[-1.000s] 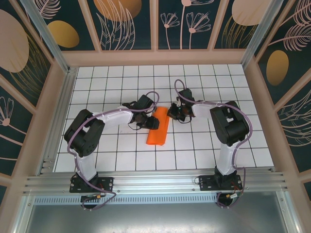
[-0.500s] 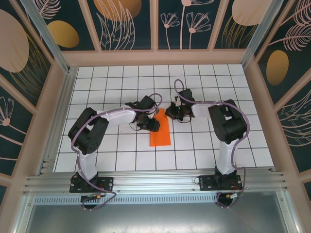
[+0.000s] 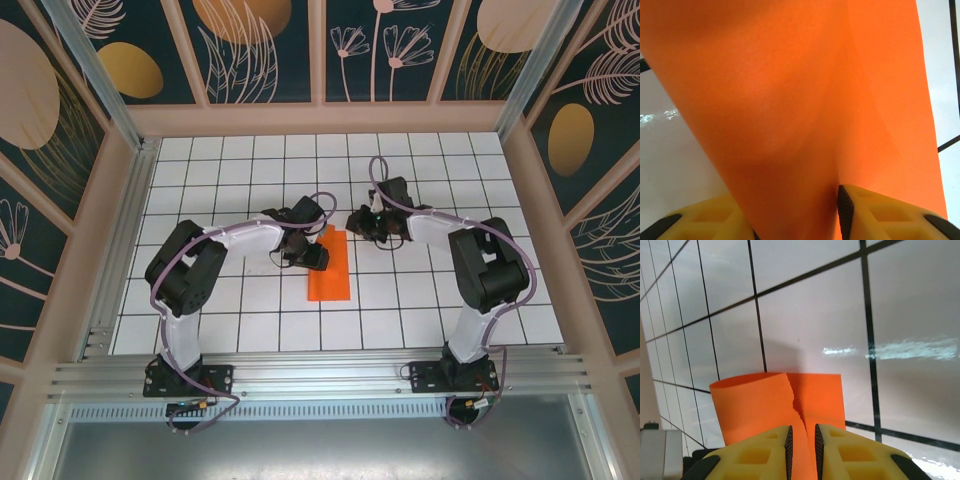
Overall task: Fold a paper plane with a square sheet of paper (pick it up from the middle)
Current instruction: Hold the square sheet of paper at the center of the table.
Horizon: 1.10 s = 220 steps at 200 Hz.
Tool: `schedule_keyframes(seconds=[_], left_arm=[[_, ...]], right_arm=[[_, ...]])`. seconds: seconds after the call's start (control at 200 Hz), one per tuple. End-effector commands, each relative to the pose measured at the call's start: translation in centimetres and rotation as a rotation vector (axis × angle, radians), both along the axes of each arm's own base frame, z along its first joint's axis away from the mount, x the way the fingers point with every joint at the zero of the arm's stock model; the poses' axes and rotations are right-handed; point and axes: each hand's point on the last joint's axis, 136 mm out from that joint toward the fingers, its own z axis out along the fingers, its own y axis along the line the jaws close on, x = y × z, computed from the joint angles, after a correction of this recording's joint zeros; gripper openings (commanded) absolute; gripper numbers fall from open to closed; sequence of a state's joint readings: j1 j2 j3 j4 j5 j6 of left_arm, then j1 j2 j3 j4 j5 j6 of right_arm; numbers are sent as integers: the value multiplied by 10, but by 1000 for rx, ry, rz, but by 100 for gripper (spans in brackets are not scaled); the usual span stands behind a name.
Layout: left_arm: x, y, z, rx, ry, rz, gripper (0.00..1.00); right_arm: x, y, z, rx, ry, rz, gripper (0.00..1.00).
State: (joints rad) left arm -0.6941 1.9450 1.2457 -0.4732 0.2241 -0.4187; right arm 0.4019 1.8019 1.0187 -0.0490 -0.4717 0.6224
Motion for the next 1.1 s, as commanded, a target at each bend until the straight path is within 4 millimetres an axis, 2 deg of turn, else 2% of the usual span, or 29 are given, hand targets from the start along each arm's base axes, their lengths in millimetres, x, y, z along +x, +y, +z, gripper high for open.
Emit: schedule_keyframes(seconds=[0.0,0.155,0.36,0.515,0.64,0.781,1.096], left_arm=[[0,8,-10,56,18,18,44],[2,3,-3,27,9,18,45],[5,-8,7,-41,-2,26,47],[6,-11,12,-61,-9,24,47],[11,-16,27,-101,-43,43,50],[11,-27,40,-188,-53,39,51],[-3,-29,21,-181,20,-19,46]], right_arm=[[-28,4,-20,-53,65,73,20],[-34,13,-32,-48,102,99,13],[-40,16,-47,-53,137,119,14],[-44,12,-58,-80,162,120,16],[-47,2,-72,-133,192,98,16],[-48,-2,-76,-161,196,84,14],[-49,6,-72,-40,190,63,1]])
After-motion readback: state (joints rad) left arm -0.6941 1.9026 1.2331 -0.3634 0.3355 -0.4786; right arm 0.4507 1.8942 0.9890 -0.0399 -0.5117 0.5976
